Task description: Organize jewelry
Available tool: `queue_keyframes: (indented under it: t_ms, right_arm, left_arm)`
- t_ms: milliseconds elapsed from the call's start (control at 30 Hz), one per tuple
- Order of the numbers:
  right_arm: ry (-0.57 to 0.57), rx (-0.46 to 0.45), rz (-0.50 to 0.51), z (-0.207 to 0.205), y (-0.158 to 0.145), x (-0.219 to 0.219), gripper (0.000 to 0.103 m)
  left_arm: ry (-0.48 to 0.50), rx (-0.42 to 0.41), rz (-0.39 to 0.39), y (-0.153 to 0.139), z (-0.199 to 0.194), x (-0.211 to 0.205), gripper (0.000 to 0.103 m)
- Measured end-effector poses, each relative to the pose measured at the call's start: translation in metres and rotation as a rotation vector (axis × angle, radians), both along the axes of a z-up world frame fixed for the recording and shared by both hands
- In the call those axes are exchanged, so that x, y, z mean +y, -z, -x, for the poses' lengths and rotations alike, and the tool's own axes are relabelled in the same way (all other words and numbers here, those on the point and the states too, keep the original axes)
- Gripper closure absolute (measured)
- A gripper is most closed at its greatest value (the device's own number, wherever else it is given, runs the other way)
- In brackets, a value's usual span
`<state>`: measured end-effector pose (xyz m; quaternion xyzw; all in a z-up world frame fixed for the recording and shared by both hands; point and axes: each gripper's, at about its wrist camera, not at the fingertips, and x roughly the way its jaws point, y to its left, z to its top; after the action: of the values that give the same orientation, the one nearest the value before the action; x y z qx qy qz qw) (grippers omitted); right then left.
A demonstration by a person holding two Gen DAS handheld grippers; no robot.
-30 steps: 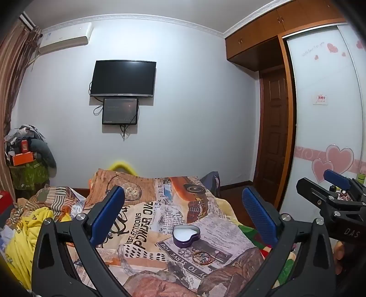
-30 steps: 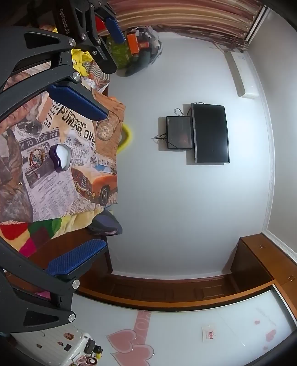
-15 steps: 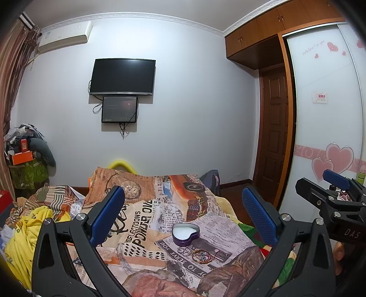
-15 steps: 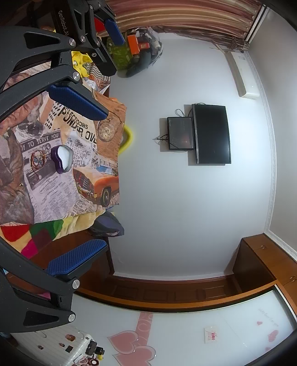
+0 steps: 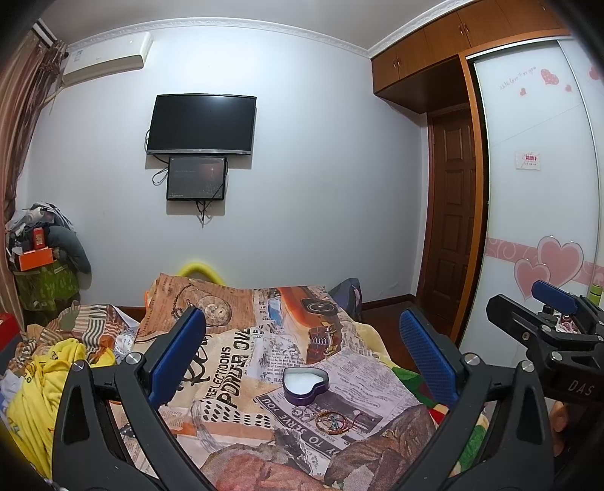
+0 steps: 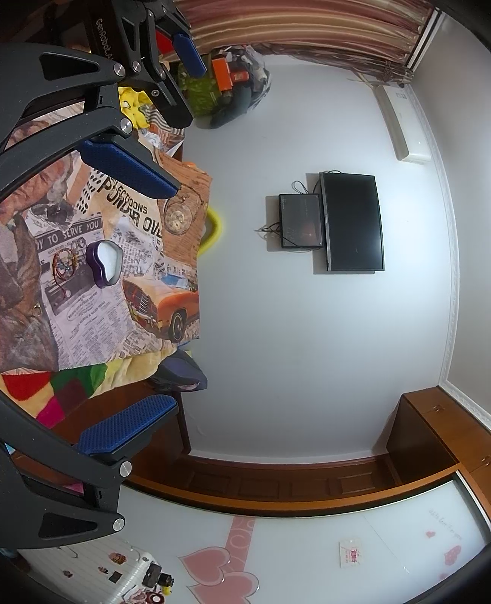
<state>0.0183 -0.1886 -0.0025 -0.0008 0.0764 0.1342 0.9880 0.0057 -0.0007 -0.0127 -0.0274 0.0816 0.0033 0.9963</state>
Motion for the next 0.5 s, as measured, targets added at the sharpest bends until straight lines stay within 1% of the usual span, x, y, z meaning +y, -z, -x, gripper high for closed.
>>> queue_keyframes:
  t_ms: [500]
  right_arm:
    - [-0.001, 0.005, 0.001, 0.0007, 0.0036, 0.0021, 0.0]
  left_arm:
    - [0.002, 0.008, 0.001, 0.0001, -0.0015, -0.0016, 0.0]
